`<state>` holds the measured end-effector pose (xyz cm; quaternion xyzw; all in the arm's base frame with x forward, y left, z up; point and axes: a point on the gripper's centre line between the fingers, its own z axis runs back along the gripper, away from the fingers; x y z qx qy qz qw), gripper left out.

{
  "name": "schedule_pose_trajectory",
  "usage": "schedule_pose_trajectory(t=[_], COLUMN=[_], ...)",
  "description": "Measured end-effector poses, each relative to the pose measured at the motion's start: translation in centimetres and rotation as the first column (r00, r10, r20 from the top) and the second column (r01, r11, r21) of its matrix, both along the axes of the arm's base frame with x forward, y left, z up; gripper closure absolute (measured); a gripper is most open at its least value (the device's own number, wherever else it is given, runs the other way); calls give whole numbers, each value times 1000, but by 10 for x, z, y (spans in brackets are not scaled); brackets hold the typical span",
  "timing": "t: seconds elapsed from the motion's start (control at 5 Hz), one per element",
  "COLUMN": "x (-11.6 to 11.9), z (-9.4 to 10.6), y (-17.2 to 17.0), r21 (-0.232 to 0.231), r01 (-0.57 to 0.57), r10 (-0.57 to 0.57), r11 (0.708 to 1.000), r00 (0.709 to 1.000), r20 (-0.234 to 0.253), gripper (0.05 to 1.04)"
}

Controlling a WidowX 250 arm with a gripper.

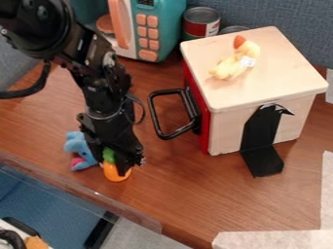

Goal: Move the orange object and put on the top side of the table

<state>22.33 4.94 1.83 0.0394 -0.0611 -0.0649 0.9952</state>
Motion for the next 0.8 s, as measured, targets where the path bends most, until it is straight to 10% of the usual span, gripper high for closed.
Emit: schedule_pose_trajectory(t=[0.6,0.8], x=[34,65], z=[92,94], y=[85,117], r21=[-211,-226], r01=[-285,-382], r10=[313,417], r11=[935,896], r00=[942,899], r20=[117,134], gripper=[483,482])
